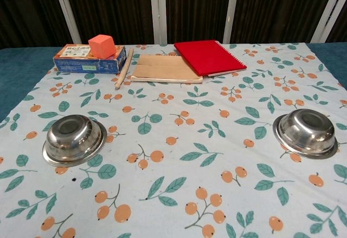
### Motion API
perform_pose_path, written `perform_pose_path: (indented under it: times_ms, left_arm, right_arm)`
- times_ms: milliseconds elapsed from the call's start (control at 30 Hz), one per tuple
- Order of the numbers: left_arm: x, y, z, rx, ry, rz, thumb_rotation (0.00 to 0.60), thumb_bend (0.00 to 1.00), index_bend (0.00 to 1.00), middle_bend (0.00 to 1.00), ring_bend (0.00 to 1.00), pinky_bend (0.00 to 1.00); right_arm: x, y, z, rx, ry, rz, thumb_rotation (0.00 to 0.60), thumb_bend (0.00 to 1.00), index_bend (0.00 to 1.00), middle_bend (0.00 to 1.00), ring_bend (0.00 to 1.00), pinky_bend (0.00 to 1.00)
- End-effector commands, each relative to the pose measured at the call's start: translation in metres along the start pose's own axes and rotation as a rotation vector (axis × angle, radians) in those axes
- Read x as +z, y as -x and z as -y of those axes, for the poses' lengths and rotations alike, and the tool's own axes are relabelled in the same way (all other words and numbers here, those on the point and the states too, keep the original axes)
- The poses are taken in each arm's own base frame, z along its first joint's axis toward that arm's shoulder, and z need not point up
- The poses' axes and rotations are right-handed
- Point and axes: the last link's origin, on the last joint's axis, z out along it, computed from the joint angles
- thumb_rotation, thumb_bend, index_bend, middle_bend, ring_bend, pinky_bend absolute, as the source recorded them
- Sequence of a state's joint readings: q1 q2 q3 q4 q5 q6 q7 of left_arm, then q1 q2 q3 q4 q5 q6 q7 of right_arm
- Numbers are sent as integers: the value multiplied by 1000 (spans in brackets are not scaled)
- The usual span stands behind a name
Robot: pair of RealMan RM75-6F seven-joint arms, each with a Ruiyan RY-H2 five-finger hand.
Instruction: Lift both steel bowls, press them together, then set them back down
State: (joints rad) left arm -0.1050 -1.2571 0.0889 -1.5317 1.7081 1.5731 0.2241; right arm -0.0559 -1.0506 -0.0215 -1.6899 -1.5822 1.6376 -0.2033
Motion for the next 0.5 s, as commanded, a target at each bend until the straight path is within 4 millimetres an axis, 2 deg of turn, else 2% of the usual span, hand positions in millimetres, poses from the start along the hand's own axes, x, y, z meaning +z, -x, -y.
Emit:
perform_pose_path:
  times_ms: [33,267,500]
  left_arm:
    - [1,1,0,-1,2,-2,417,85,0,0,0,163]
    - [4,-1,-1,-2,10,-27,418,85,0,0,0,158]
    - [7,1,-3,-6,22,-23,422,85,0,0,0,158]
  right_arm:
    - [0,1,1,0,-3,4,600,445,0,0,0,63]
    - [3,2,4,11,-40,-1,600,446,0,0,0,62]
    - [23,22,26,44,-178,101,600,446,0,0,0,62]
